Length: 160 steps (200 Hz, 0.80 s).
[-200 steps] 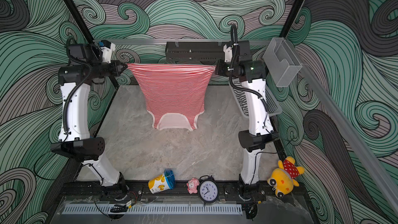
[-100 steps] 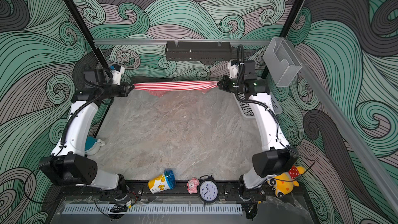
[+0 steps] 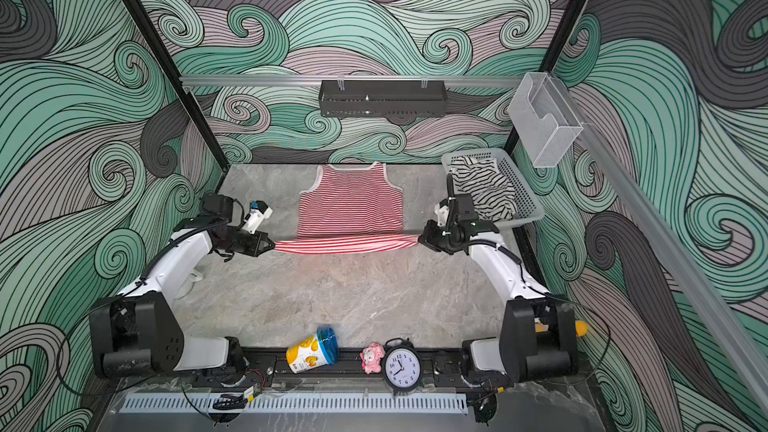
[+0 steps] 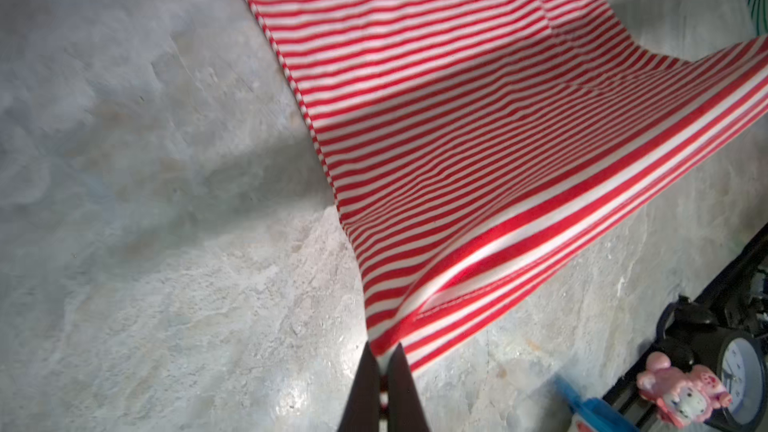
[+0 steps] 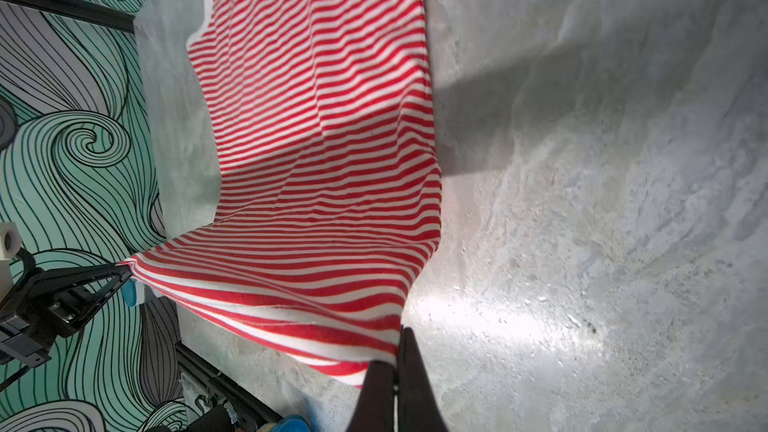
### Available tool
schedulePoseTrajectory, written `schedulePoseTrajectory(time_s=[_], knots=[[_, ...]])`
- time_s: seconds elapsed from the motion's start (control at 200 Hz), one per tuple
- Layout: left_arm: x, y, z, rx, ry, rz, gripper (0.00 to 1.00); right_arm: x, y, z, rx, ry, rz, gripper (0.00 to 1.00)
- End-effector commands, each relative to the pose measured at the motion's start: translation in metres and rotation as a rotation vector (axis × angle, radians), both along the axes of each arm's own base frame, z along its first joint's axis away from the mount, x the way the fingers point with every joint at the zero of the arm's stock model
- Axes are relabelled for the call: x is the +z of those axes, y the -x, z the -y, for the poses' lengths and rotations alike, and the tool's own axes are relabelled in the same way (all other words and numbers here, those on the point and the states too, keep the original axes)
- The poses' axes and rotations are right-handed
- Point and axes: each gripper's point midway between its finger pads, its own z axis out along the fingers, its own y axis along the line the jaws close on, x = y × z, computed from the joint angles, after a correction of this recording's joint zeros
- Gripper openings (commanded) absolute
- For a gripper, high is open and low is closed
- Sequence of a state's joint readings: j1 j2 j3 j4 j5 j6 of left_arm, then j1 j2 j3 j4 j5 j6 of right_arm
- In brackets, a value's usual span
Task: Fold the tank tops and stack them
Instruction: 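Lay the tank top flat by sweeping both grippers down toward the robot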
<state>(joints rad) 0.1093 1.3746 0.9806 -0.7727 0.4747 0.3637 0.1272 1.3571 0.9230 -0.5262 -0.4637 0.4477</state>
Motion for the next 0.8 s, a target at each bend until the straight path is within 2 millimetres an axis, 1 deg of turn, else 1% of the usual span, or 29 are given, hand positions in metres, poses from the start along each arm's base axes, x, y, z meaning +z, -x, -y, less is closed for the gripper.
schedulePoseTrajectory(time_s=[0.0,0.05,0.225,0.34,0.405,0.441,0.456,0.551,0.796], knots=[[-0.02,0.02,-0.009,-0.059,-0.096,-0.099,0.0,-0.002,0.005,0.004,-0.032,0.004,0.032,0.0],[-0.027,0.027,-0.01,-0.063,-0.11,-0.134,0.0,-0.008,0.014,0.002,-0.029,0.011,0.013,0.0],[-0.041,0.046,-0.011,-0.102,-0.16,-0.188,0.0,-0.022,0.04,-0.006,0.001,0.043,-0.029,0.0],[-0.048,0.06,-0.009,-0.15,-0.189,-0.225,0.0,-0.035,0.053,-0.009,0.013,0.08,-0.062,0.0],[-0.055,0.068,-0.008,-0.172,-0.206,-0.26,0.0,-0.043,0.059,-0.006,0.012,0.114,-0.088,0.0],[-0.055,0.072,-0.007,-0.182,-0.203,-0.272,0.01,-0.047,0.063,-0.006,0.016,0.132,-0.102,0.0],[-0.059,0.075,-0.006,-0.19,-0.198,-0.306,0.01,-0.048,0.065,-0.006,0.019,0.137,-0.108,0.0],[-0.061,0.082,-0.002,-0.199,-0.189,-0.367,0.03,-0.058,0.074,-0.008,0.031,0.165,-0.144,0.0],[-0.068,0.093,0.0,-0.259,-0.224,-0.43,0.04,-0.083,0.097,-0.008,0.068,0.305,-0.221,0.0]])
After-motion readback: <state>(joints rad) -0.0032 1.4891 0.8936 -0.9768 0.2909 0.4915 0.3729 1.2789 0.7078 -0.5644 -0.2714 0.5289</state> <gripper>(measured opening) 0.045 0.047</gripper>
